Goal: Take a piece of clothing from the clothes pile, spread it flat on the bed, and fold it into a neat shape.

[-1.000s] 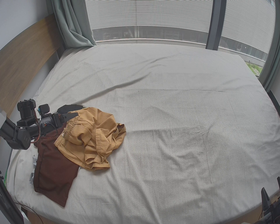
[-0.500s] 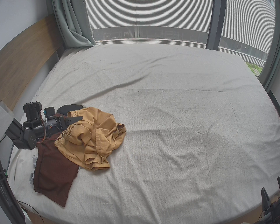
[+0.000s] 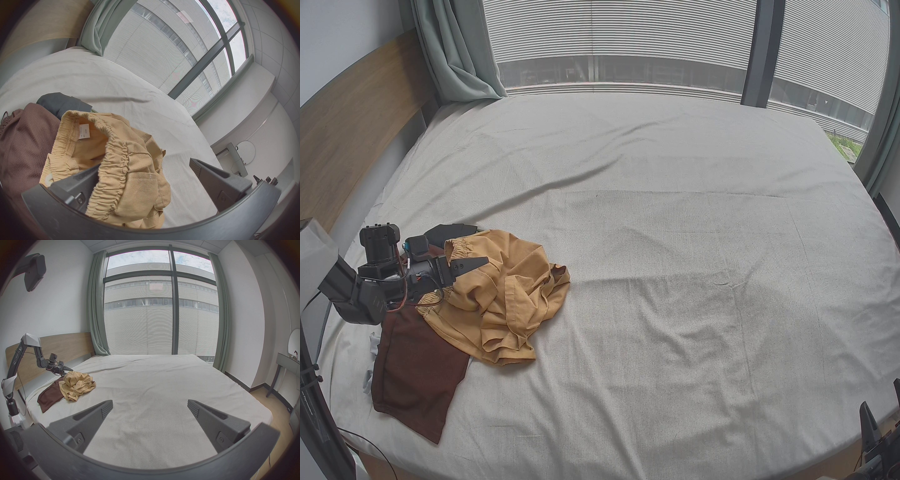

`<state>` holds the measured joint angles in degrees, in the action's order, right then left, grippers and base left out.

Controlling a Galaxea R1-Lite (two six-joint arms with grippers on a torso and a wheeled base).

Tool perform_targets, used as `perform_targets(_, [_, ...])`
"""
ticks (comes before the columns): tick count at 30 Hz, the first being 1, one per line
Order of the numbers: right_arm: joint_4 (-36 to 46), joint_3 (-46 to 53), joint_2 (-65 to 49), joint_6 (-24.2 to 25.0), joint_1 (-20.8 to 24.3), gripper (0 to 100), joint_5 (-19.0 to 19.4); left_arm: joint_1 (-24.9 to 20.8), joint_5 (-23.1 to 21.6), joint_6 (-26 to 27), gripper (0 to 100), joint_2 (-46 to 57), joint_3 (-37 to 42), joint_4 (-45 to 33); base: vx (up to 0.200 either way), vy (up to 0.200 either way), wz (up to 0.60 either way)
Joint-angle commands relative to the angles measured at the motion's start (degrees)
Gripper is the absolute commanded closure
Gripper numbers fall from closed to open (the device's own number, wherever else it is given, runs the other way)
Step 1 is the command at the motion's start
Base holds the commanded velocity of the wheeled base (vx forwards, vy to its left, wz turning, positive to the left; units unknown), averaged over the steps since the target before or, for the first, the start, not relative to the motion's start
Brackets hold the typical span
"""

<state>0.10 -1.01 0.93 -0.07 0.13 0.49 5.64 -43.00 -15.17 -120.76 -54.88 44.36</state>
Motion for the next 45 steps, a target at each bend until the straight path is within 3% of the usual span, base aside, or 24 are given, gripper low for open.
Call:
perform_targets(1, [0.0, 1.0, -0.9, 0.0, 0.0, 0, 0.0, -0.3, 0.0, 0.0, 0, -0.4, -0.1, 0.1, 0.0, 0.0, 0.0])
perform_targets(8, [0.0, 1.0, -0.9, 0.0, 0.0, 0, 0.0, -0.1, 0.0, 0.0, 0, -1.8, -1.4, 0.1, 0.0, 0.0, 0.0])
perform_targets(9, [0.0, 1.0, -0.9, 0.0, 0.0, 0, 0.0, -0.1, 0.1, 0.0, 100, -2.1, -1.4, 0.1, 0.0, 0.0, 0.0])
perform_targets(22, [0.0, 0.9, -0.9, 0.0, 0.0, 0, 0.0, 0.7, -0.9, -0.1, 100, -1.8, -0.8, 0.3, 0.0, 0.0, 0.0])
perform_targets(33, [0.0, 1.0, -0.9, 0.0, 0.0, 0, 0.0, 1.1, -1.2, 0.0, 100, 6.2, 8.8, 1.1, 0.0, 0.0, 0.0])
perform_targets(39, [0.0, 0.9, -0.9, 0.0, 0.0, 0, 0.0, 1.2, -1.4, -1.3, 100, 7.8, 13.0, 6.4, 0.0, 0.0, 0.0])
perform_targets(45, [0.0, 0.9, -0.9, 0.0, 0.0, 0, 0.0, 1.3, -1.3, -6.2, 100, 9.1, 18.6, 13.4, 0.0, 0.0, 0.0])
